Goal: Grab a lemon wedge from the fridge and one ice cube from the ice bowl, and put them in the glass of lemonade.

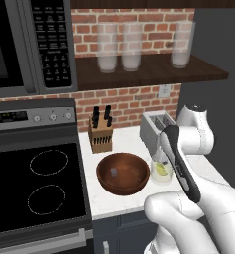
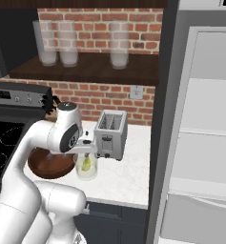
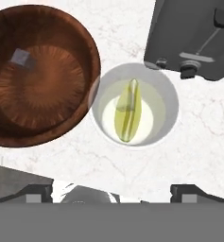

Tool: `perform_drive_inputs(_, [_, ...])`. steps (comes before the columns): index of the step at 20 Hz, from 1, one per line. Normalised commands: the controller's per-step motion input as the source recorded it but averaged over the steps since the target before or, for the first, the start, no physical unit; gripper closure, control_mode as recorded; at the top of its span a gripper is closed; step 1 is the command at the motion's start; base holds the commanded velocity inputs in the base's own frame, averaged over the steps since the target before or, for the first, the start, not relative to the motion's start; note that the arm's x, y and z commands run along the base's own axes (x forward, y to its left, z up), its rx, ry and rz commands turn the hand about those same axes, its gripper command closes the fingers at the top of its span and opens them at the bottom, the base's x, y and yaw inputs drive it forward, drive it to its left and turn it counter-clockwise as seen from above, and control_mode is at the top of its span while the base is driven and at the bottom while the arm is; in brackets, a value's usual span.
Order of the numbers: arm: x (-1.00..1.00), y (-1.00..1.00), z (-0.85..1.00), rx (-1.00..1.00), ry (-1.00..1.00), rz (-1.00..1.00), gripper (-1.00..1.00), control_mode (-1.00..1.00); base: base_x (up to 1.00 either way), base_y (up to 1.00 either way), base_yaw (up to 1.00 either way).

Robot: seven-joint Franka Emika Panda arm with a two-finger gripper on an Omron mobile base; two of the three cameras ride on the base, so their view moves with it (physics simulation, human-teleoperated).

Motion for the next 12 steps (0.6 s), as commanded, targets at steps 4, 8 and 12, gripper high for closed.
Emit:
perform_drive_inputs(4, [-0.56, -0.06, 0.58, 0.01, -0.01, 0.0, -1.0, -1.0, 0.0, 0.0, 0.0])
perform_drive_inputs(8, [-0.14, -0.09, 0.83, 0.0, 0.0, 0.0, -1.0, -1.0, 0.0, 0.0, 0.0])
perform_drive_inputs(12, [-0.14, -0.04, 0.99, 0.0, 0.0, 0.0, -1.0, -1.0, 0.0, 0.0, 0.0])
